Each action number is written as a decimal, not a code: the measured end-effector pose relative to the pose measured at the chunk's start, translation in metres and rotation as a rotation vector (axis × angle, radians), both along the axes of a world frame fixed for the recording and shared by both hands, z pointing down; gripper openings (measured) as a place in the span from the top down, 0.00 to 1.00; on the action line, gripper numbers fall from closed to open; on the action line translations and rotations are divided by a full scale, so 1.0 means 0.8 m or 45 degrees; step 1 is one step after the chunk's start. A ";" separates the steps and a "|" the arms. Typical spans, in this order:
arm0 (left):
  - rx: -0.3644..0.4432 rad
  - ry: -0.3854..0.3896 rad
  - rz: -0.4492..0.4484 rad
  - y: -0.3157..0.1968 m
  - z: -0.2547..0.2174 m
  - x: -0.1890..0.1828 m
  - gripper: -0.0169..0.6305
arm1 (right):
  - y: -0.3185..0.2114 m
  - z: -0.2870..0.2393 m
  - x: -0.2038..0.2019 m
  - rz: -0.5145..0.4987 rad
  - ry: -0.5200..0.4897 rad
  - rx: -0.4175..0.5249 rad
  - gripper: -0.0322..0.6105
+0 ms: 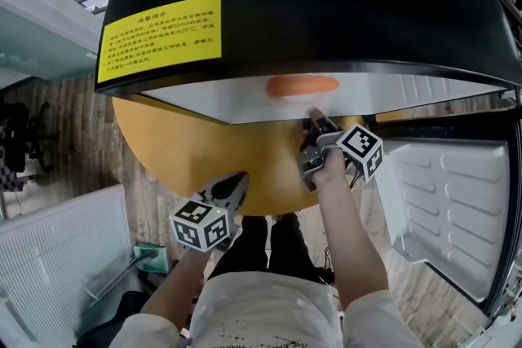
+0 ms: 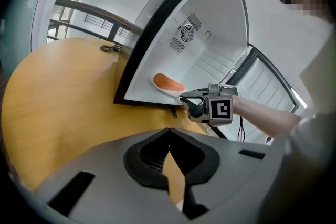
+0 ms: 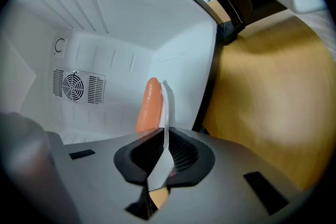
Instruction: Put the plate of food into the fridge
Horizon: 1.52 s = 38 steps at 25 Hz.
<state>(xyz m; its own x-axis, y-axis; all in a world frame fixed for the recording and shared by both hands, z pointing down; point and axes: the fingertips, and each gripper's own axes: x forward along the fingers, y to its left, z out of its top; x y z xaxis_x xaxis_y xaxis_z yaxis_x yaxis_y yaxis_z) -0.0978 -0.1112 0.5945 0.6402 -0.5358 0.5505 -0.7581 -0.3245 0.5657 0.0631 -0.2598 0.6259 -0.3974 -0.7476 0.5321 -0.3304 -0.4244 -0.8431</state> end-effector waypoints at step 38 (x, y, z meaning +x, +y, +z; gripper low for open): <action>0.190 -0.087 0.035 0.076 -0.114 0.037 0.94 | 0.191 -0.152 0.004 -0.587 0.329 0.466 0.89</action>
